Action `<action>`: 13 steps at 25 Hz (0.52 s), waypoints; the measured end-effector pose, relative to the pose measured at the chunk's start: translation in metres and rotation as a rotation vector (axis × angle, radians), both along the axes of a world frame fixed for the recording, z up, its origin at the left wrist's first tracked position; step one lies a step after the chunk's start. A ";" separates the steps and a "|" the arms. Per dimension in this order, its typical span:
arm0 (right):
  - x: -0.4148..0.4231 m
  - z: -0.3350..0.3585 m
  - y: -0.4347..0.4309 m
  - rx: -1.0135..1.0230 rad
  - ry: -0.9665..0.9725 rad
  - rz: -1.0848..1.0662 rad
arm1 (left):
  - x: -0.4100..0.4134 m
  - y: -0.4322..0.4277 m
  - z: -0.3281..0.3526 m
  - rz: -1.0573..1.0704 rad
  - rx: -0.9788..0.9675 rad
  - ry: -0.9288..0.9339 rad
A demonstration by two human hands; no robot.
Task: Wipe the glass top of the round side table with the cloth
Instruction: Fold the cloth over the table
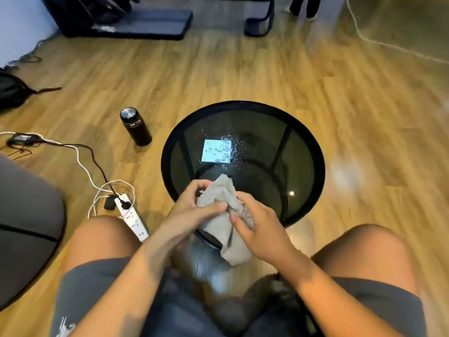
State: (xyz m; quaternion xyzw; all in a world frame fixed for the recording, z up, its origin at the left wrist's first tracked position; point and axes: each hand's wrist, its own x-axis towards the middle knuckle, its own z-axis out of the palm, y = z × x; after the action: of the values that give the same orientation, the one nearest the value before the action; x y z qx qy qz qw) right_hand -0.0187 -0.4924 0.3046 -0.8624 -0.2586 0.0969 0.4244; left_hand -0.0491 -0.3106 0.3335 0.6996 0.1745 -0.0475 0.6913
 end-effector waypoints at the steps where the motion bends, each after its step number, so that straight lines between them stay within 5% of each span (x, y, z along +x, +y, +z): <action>1: -0.008 -0.002 -0.007 0.059 0.042 -0.061 | -0.008 -0.007 -0.001 0.003 -0.190 0.041; 6: -0.016 0.004 -0.005 0.278 0.348 -0.257 | -0.033 -0.030 -0.012 0.081 -0.712 0.127; 9: -0.019 0.011 0.009 0.281 0.432 -0.198 | -0.039 -0.036 -0.016 0.185 -0.753 0.133; 13: -0.019 0.001 0.019 0.022 0.213 -0.196 | -0.036 -0.029 -0.025 0.282 -0.706 0.071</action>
State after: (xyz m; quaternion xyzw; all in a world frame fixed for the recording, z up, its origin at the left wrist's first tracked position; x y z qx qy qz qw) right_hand -0.0382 -0.4733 0.3056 -0.8636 -0.1279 0.1432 0.4663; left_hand -0.0852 -0.3392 0.3088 0.3852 0.2658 -0.0336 0.8831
